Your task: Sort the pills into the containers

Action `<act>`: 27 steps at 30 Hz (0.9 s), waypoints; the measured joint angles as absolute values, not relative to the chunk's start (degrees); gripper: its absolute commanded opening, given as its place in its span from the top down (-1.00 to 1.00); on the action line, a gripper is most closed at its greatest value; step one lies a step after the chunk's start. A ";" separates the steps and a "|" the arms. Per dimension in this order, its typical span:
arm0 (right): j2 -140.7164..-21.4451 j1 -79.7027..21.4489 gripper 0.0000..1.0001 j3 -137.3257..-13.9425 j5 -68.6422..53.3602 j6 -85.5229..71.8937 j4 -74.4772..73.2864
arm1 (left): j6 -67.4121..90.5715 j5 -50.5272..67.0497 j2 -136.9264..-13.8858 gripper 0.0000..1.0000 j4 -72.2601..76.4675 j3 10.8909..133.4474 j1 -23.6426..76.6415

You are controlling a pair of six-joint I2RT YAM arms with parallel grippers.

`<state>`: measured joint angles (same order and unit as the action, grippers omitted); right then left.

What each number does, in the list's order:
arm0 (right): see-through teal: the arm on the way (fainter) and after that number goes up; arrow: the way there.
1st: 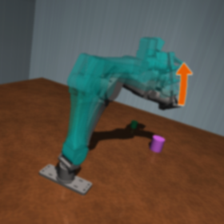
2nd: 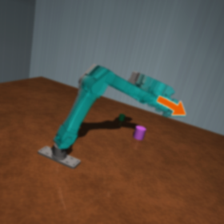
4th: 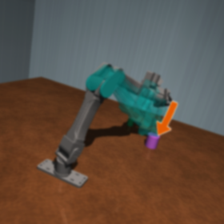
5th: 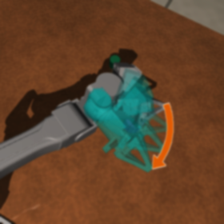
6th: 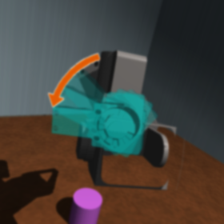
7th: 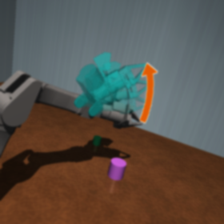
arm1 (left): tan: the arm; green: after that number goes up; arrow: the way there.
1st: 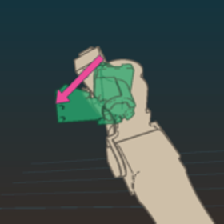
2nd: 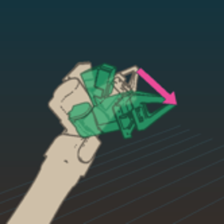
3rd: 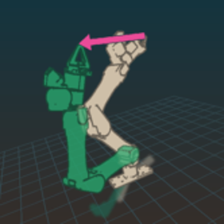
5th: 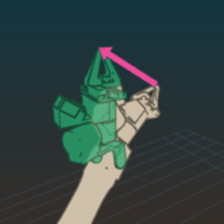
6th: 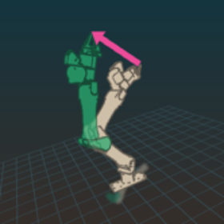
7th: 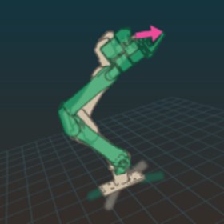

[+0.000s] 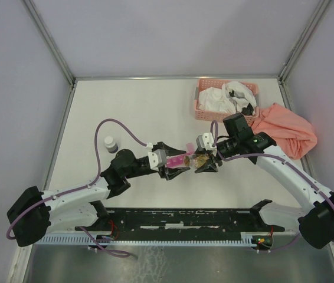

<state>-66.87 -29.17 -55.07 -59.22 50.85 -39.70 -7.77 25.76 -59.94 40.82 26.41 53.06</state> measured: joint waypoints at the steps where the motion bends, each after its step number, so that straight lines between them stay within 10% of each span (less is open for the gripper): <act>1: -66.87 -29.23 0.96 -55.07 -59.22 50.83 -39.72 | -7.77 25.76 -59.99 -0.25 40.84 26.63 53.06; 11: -66.89 -29.26 0.96 -55.18 -58.83 50.83 -39.70 | -7.33 26.02 -59.99 0.03 40.77 26.96 53.06; 17: -67.16 -29.26 0.96 -55.37 -57.87 50.76 -39.70 | -5.93 26.15 -60.12 0.89 40.34 27.00 53.06; 27: -69.32 -29.80 0.96 -56.03 -56.60 44.23 -39.92 | 8.19 22.28 -60.01 0.95 41.78 25.82 52.77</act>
<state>-69.32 -29.80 -56.03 -56.60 44.23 -39.92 8.19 22.28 -60.01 41.78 25.82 52.77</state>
